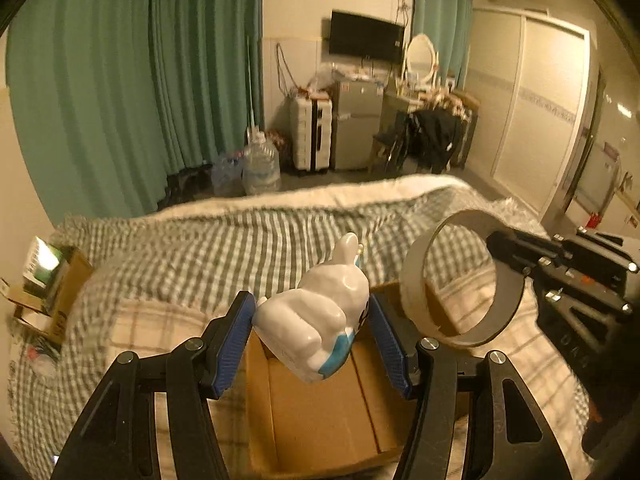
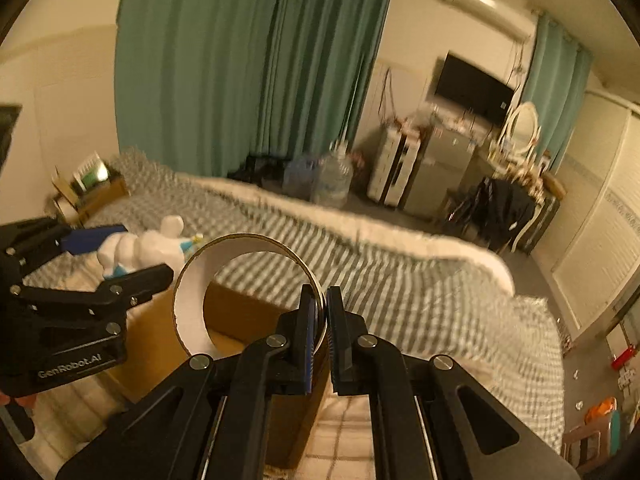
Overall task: Organize objects
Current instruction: 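Carry the figurine and tape roll into the box and open both grippers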
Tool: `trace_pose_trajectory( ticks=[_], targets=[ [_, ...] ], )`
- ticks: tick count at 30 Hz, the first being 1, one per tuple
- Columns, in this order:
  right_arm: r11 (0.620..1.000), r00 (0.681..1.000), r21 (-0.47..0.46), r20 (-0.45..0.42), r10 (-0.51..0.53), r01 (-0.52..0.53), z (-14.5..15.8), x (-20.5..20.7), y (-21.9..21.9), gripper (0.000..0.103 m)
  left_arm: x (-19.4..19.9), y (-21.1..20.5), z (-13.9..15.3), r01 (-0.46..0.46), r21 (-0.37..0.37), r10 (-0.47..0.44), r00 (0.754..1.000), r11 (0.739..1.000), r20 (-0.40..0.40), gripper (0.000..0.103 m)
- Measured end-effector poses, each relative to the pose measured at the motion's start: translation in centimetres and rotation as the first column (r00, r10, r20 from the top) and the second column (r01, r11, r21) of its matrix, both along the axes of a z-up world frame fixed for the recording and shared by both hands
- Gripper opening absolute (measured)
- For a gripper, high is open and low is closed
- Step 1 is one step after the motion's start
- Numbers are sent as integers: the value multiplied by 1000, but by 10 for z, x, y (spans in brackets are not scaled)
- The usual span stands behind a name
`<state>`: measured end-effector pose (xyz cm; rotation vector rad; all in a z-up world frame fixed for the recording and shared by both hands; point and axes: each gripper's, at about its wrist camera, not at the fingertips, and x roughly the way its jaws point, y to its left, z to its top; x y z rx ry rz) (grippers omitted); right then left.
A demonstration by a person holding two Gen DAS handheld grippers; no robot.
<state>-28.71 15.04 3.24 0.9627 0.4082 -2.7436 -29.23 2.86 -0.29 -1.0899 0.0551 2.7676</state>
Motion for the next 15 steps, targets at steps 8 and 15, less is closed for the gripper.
trace_pose_trajectory(
  ticks=[8,15],
  targets=[
    [1000,989,-2,151,6,-6,-92,-43,5,5,-31,2,-75,-5,-12,6,992,1000,127,60],
    [999,980,-36,198,30,-23,-117,-50,17,6,-31,5,-84,12,7,-12,994,1000,112,62]
  ],
)
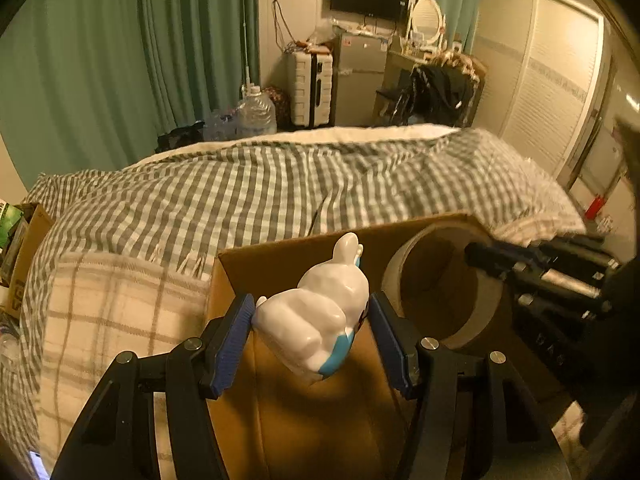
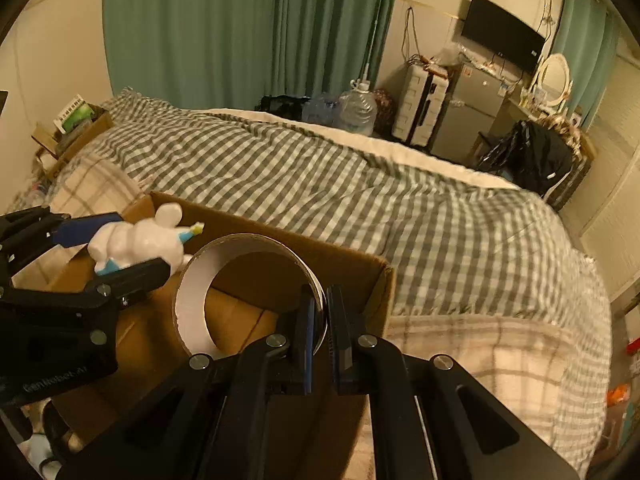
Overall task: Organize objects
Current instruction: 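Carry the figurine and tape roll into the box and open both grippers, then move both grippers back from the box to the pile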
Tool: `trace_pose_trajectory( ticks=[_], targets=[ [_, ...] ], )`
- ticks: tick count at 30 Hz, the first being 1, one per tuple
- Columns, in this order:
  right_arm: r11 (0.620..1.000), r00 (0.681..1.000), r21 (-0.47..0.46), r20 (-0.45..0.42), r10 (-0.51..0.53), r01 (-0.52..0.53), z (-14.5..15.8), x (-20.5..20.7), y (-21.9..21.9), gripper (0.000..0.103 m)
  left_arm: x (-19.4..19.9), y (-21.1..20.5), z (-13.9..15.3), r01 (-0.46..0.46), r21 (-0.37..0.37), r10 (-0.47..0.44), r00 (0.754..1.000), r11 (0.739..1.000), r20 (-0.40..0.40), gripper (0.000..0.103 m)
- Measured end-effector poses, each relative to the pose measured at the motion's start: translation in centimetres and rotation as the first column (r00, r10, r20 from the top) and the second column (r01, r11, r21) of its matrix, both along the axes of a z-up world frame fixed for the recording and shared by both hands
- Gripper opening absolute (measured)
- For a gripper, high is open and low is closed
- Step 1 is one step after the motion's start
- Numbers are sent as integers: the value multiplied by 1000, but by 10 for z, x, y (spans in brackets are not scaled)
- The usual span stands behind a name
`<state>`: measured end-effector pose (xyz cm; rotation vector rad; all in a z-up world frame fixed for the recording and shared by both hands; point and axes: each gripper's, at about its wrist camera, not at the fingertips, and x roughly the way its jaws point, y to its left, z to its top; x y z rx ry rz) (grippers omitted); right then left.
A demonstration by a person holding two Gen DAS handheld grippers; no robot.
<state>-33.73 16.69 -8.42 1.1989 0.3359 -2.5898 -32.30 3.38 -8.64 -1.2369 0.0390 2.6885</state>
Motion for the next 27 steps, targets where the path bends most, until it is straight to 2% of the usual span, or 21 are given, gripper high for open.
trace_pose_trajectory(
  ticks=[1,2,3,5,8,11,13,15,20,24,27],
  targets=[
    [1000,1000,-15,8,2,-2,1,1,1,7,1,-2,3,0,12,0,1000,1000,-7,63],
    [999,1000,-32,20,2,-1,3,2,2,13,1,-3,5,-2,13,2,1000,1000,-10,67],
    [999,1000,-41,22,2,-1,5,3,4,28,2,-4,7,-8,9,8,1000,1000,-14,77],
    [999,1000,-49,15,-1,2,12,10,4,49,10,-8,15,-38,2,38,999,999,-36,87],
    [998,1000,-56,-22,0,-1,35,29,11,50,24,-17,30,-86,17,86,995,996,-46,89],
    [997,999,-80,-39,-10,7,63,45,21,54,42,-23,54,-93,38,95,994,995,-56,89],
    [997,996,-71,-86,-26,19,89,62,28,57,61,-23,75,-94,20,95,990,995,-102,95],
    [997,988,-72,-147,-36,26,119,86,36,66,79,-25,91,-91,5,91,985,996,-145,100],
    [997,973,-66,-225,-55,41,168,147,47,71,123,-27,119,-82,-33,74,978,996,-197,101],
    [997,971,-63,-232,-64,51,176,191,52,75,158,-36,122,-73,-42,63,978,996,-199,102],
    [995,972,-75,-224,-74,58,169,222,54,75,187,-39,112,-58,-61,45,981,996,-187,102]
  ],
)
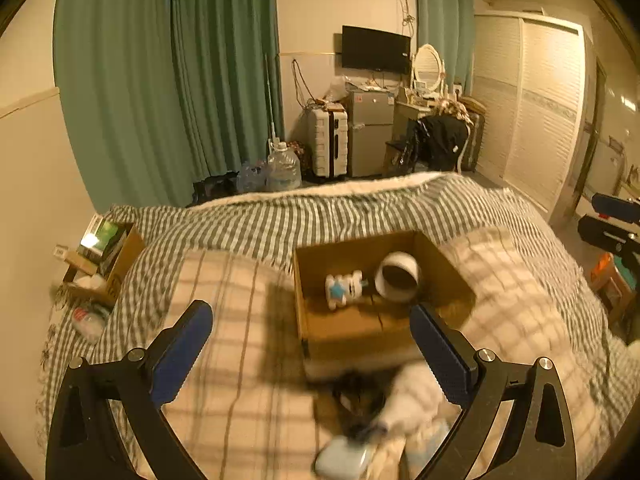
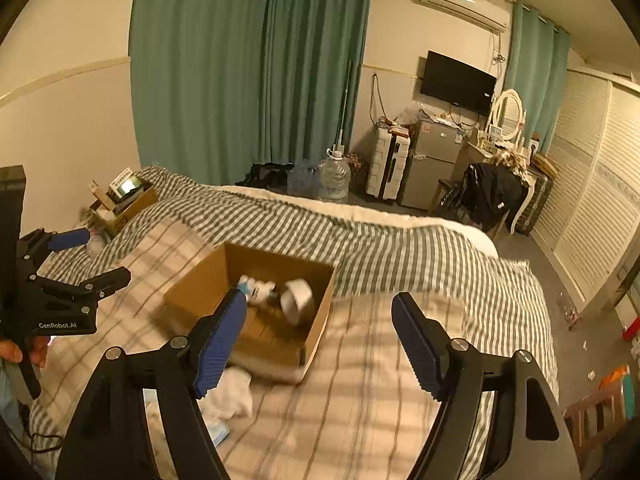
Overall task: Organize objects
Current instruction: 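Move both grippers back from the box to the pile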
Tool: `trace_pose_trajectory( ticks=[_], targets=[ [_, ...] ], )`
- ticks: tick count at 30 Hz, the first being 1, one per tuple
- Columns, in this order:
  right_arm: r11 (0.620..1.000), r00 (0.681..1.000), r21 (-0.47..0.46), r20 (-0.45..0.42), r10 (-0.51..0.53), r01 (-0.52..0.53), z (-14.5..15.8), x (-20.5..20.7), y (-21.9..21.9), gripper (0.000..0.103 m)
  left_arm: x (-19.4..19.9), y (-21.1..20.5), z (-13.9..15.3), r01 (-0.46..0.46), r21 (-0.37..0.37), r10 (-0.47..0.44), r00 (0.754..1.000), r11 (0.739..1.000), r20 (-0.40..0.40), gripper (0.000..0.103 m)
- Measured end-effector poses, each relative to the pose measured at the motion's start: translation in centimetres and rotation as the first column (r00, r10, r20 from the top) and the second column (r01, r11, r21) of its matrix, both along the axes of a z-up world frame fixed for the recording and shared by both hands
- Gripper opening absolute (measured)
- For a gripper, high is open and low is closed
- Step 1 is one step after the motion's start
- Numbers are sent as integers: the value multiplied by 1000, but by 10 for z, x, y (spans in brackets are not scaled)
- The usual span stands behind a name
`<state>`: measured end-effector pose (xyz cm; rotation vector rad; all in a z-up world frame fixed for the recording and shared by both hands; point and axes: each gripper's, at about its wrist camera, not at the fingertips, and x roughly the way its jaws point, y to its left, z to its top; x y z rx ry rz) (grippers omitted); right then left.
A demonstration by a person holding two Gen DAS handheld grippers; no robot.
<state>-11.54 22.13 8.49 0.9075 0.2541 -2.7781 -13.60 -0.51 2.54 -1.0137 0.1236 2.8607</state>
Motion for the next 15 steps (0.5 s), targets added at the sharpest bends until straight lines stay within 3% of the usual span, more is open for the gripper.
trace_pose_trajectory(
  ticks=[4,10,15],
  targets=[
    [1000,999,-13,27,21,-21,-27,34,-5,75,33,-5,-25,-5,-12,5,1000,1000,20,102],
    [996,991,-28,102,88,-85,-97,69,-27,75,74,-8,-78,-63,21,61,995,998,76,102],
    [984,944,-105,282,168,-144,-156,75,-44,75,99,-5,-112,-86,33,82,988,996,128,102]
  ],
)
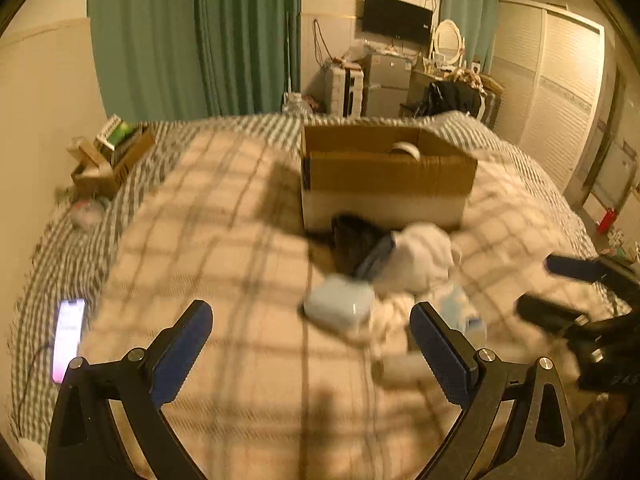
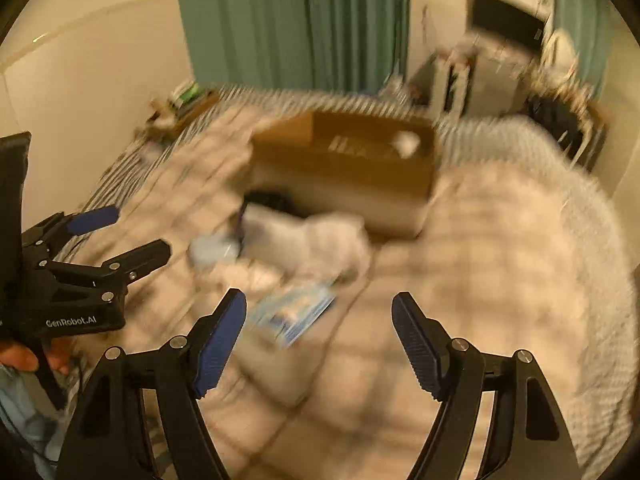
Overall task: Organize objects
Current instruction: 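Move both grippers back from the box to the pile, then grasp the white tube with the right gripper, then grasp the blue tissue pack with the left gripper while the right holds the tube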
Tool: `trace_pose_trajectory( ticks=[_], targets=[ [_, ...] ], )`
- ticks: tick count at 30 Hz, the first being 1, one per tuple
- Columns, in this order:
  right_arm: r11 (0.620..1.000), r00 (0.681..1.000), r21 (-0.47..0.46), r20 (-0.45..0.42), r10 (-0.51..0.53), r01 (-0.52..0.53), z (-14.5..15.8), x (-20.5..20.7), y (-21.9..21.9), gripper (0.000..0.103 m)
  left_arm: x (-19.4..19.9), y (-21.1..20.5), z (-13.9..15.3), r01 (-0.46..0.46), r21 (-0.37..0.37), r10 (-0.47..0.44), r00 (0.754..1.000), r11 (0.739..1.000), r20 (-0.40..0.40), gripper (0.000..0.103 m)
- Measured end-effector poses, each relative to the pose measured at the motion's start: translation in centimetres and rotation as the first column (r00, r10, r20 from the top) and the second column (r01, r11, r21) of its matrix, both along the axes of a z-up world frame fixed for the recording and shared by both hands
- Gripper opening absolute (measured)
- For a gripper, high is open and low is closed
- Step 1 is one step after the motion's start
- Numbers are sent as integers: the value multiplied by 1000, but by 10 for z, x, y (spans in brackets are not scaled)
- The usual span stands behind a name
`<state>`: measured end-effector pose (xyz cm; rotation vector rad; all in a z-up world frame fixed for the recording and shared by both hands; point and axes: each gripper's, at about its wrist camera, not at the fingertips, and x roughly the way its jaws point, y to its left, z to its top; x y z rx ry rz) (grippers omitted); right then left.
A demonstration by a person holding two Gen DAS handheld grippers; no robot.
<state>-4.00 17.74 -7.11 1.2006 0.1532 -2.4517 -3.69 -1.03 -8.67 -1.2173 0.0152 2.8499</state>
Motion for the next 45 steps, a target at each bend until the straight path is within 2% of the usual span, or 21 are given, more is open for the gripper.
trace_pose_trajectory(
  ticks=[3,7,9,13,15,23,33,36,41,45],
  targets=[
    [999,997,27,71,37,-39,-23,7,-7,75,4,0,-13,-2,-26,2,1000,1000,20,102],
    [993,991,58,94,93,-99,-34,12,-17,72,1,-8,-21,-22,4,22,999,1000,45,102],
    [987,985,98,125,117,-130,-44,13,-28,54,1,-11,-23,-26,14,26,998,1000,51,102],
    [970,979,168,131,154,-175,-52,17,-41,40,3,-13,-22,-30,21,29,998,999,48,102],
    [970,982,172,118,151,-170,-49,19,-40,24,3,-13,-21,-30,21,29,999,999,45,102],
    [982,992,142,44,120,-125,-13,31,-16,18,-1,-7,-15,-24,6,24,999,1000,44,102],
    [994,989,109,-149,-2,19,50,41,35,17,-18,35,1,47,0,-47,999,999,27,102],
    [992,983,95,-171,-61,78,51,33,51,17,-24,58,0,99,9,-99,994,995,46,102],
    [984,978,96,-163,-132,149,35,20,71,17,-36,96,-11,139,33,-142,985,990,101,102],
    [987,982,54,-118,-146,153,19,14,84,17,-39,122,-22,197,-29,-192,973,980,132,102]
  ],
)
